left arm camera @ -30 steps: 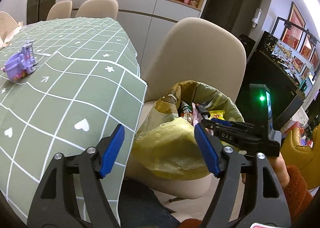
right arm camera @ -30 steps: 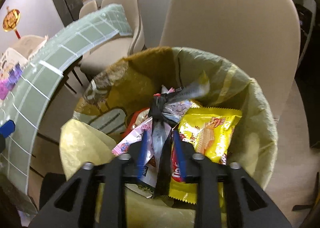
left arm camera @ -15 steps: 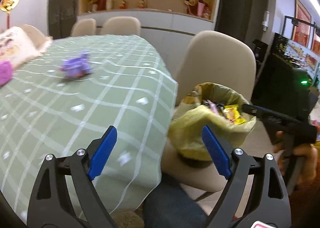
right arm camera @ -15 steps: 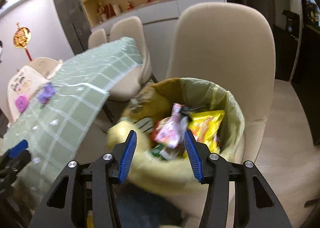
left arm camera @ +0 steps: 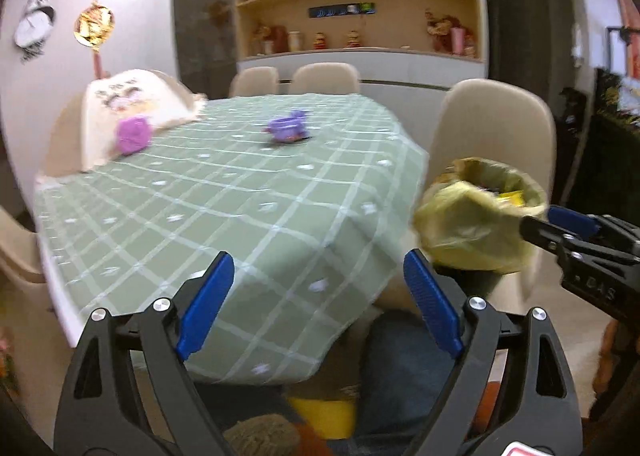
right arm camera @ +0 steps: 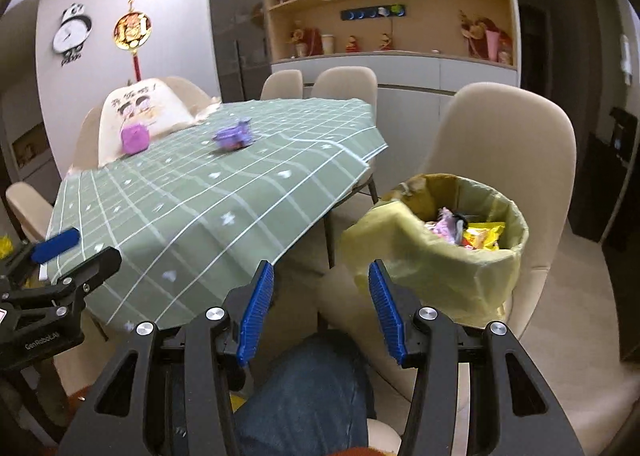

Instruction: Collect trash

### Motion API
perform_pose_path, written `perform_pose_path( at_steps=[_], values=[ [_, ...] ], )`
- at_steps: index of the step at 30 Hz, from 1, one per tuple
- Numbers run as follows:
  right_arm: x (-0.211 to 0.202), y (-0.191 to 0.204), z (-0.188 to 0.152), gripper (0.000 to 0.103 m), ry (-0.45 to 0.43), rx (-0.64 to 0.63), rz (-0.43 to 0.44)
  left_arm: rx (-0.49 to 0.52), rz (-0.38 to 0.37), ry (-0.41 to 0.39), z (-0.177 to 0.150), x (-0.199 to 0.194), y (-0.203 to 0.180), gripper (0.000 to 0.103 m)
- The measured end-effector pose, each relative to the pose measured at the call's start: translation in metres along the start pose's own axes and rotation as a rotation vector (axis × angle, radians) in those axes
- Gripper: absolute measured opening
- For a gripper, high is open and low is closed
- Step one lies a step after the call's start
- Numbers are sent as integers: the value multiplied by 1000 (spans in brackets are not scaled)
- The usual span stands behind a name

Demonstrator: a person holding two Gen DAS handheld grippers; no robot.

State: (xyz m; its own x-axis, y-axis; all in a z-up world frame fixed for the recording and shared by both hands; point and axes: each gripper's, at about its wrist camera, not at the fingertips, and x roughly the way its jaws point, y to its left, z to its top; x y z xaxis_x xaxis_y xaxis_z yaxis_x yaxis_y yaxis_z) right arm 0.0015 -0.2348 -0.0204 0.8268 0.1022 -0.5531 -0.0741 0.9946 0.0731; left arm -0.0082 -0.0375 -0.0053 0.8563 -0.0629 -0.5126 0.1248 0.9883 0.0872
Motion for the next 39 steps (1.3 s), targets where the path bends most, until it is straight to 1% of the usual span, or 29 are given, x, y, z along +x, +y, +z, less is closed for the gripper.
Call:
perform_pose_path(
  at_steps=[2,4,6,8,22,39],
  values=[
    [1,7,-3,47,1,-1,8,-26,36,4,0,0,8,82],
    [0,11,-6,47,-3,6,13,-47,33,9,-1,0,14,82],
    [-1,15,-8,47,-10,6,24,-45,33,7,-2,0,13,82],
    [-4,21,-9,47,-22,-20,12,-37,40,4,-3,-1,11,82],
    [-13,19,-7,47,-61,-18,-15,-35,24,-21,-1,-6,9,82],
    [-13,17,-8,47,-61,-17,-12,-34,15,-18,-1,-5,9,82]
  ],
)
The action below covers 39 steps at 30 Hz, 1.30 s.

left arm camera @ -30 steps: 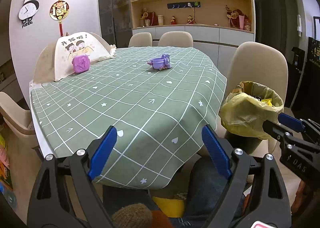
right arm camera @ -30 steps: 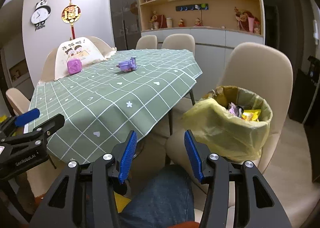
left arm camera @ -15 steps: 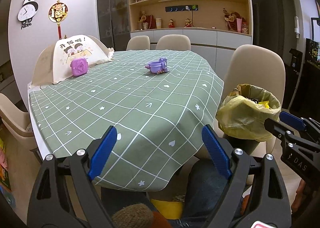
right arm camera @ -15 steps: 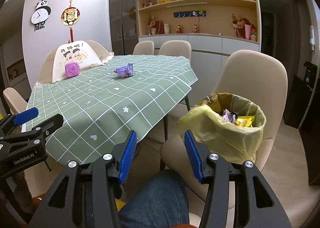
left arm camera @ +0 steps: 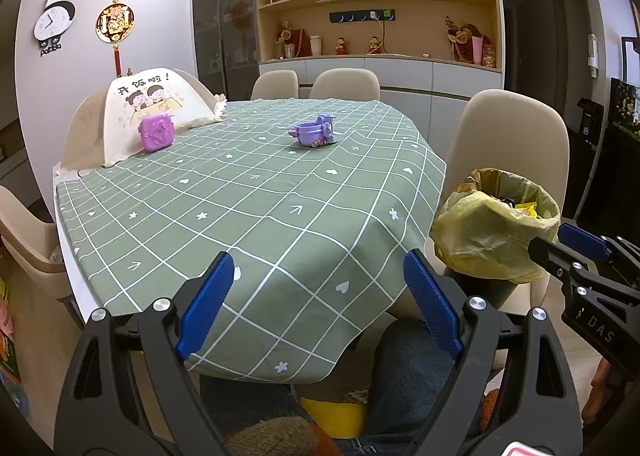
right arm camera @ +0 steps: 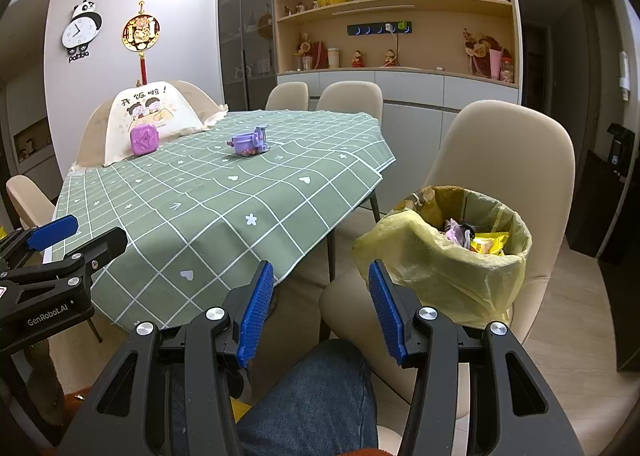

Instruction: Collect trash

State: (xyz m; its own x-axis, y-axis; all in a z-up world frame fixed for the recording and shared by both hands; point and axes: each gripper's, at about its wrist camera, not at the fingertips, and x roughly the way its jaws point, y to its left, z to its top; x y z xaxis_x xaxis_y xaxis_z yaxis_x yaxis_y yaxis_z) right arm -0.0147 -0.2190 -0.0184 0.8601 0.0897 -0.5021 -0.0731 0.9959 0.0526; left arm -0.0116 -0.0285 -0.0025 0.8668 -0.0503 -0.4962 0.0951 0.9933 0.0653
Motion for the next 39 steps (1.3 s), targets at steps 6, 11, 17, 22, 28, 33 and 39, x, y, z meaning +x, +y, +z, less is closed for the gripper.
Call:
perform_pose_path(
  at_steps=[6,11,17,22,28,33,39],
  values=[
    [0,-1,-1,47,0,2,0,1,-2,2,0,1,-1,82],
    [0,-1,0,47,-2,0,-1,0,-3,-1,0,0,-2,82],
    [0,-1,-2,47,0,2,-3,0,-4,-1,0,1,-2,82],
    [1,0,-2,47,-3,1,-5,1,-5,-3,0,1,-1,82],
    [1,0,-2,47,-1,3,-5,1,-4,-3,0,1,-1,82],
    [1,0,-3,47,-2,4,-6,1,-4,-3,0,0,-2,82],
    [0,0,-2,47,-2,6,-6,1,-4,-3,0,0,-2,82]
  ],
)
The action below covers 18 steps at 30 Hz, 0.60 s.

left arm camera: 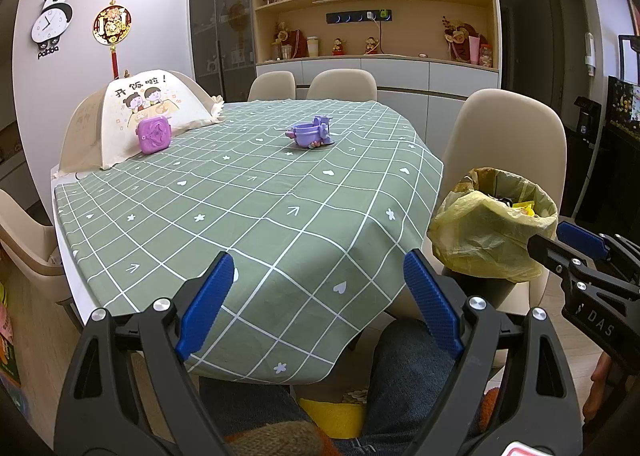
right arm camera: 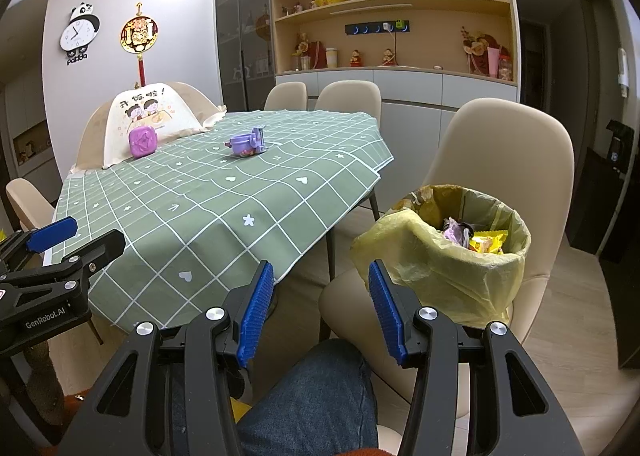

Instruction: Collect trash

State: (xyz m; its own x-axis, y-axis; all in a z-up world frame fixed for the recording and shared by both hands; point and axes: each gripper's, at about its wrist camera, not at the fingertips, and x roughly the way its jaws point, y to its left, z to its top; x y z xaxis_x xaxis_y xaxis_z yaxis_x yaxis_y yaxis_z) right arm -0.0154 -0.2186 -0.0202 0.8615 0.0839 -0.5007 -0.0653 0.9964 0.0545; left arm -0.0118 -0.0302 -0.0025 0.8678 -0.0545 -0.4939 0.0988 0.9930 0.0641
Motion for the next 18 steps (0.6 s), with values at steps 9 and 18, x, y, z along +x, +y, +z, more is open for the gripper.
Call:
perform_pose_path(
  at_steps=[9,18],
  values=[
    [-1,1,1,47,-3,5,-2,1,0,0,0,1,0,82],
    [-2,1,2,47,-1,8,-1,0,-1,1,0,0,-1,82]
  ],
)
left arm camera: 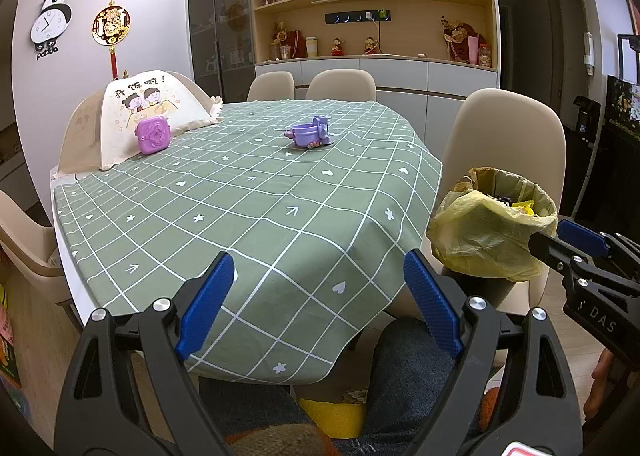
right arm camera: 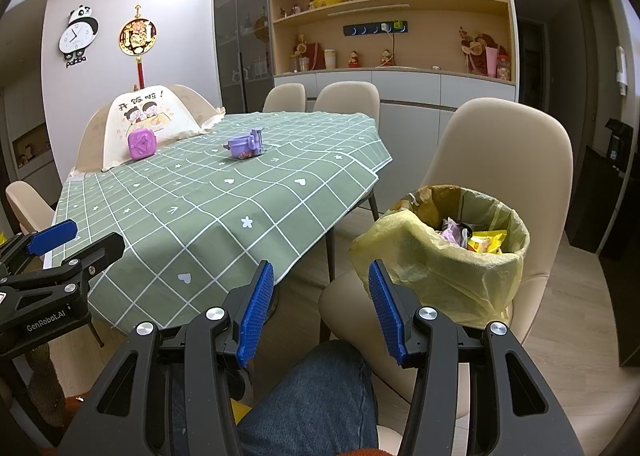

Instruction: Collect trash

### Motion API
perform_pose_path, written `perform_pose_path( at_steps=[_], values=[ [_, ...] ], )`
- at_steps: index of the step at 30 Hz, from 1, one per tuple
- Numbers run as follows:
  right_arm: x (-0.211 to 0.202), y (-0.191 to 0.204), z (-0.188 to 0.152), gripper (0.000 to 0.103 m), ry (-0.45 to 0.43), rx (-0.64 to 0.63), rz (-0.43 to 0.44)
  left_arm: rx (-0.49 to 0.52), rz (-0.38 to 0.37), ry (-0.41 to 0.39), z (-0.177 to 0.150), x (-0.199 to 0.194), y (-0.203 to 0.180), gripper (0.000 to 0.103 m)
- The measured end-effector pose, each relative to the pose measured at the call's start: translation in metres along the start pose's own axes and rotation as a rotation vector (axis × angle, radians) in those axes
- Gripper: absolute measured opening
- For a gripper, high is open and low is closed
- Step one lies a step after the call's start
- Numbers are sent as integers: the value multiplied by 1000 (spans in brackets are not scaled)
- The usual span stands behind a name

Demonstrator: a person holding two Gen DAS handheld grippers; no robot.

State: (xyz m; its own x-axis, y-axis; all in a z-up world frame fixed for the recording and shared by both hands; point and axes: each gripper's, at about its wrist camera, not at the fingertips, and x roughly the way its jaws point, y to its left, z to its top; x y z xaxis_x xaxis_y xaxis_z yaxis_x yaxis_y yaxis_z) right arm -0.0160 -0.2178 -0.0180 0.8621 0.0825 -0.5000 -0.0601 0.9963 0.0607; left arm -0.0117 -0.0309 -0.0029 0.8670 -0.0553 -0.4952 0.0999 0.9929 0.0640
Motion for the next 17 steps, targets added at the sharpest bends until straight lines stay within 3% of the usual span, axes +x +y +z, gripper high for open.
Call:
perform_pose_path(
  at_steps=[11,14,17],
  values=[
    [11,10,13,47,2,-38,-33,-36,-40,46,8,27,18,82],
    [31,24,33,47,12,-74,-26,-54,-38,58,19,39,36,82],
    [61,54,65,47,18,-125,27,-62,12,56,41,59,69,82]
  ],
)
